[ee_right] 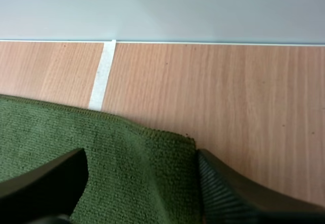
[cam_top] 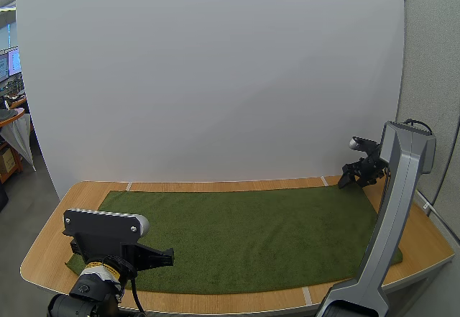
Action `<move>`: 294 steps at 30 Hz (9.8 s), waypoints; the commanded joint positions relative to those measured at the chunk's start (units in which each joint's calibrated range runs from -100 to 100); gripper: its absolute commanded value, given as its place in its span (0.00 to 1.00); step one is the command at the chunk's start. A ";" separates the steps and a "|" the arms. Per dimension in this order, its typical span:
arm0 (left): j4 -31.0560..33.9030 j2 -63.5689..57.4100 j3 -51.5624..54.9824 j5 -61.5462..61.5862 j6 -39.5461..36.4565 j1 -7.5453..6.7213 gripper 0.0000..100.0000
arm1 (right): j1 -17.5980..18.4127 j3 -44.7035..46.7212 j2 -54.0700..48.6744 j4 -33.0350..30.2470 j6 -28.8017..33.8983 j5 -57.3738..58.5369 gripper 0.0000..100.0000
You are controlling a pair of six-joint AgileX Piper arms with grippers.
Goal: Fold the towel
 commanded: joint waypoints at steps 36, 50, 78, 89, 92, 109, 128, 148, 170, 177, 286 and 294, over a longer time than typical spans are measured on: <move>-0.73 -0.22 0.10 -1.20 -0.29 0.00 0.00 | -0.16 0.06 0.50 1.36 1.32 -3.66 0.66; -0.73 -0.22 0.10 -1.20 -0.29 0.00 0.00 | -0.16 0.06 0.50 1.41 1.32 -8.41 0.64; -0.73 -0.22 0.10 -1.20 -0.29 0.00 0.00 | -0.16 0.06 0.50 1.20 1.10 -12.81 0.00; -0.73 -0.22 0.10 -1.20 -0.29 0.00 0.00 | -0.16 0.06 0.34 5.46 1.10 -9.55 0.00; -0.73 -0.22 0.10 -1.20 -0.29 0.00 0.00 | -0.16 0.06 -0.06 6.70 1.00 -4.30 0.00; -0.73 -0.22 0.10 -1.20 -0.29 0.00 0.00 | 3.01 0.19 -3.53 7.60 -0.01 2.03 0.00; -0.73 -0.22 0.10 -1.20 -0.29 0.00 0.00 | 8.64 0.60 -12.39 7.15 4.46 2.03 0.00; -0.73 -0.22 0.10 -1.20 -0.29 0.00 0.00 | 17.96 2.95 -22.67 5.33 9.34 2.03 0.00; -0.73 -0.22 0.10 -1.20 -0.29 0.00 0.00 | 33.68 10.80 -32.88 0.78 17.10 2.03 0.00; -0.73 -0.22 0.10 -1.20 -0.29 0.00 0.00 | 38.68 10.80 -32.88 -0.40 18.05 -4.80 0.00; -0.73 -0.22 0.10 -1.20 -0.29 0.00 0.00 | 52.28 -9.30 4.50 2.06 14.10 -56.40 0.53; -0.73 -0.22 0.10 -1.20 -0.29 0.00 0.00 | 52.28 -9.30 -0.13 0.66 14.48 -48.50 1.00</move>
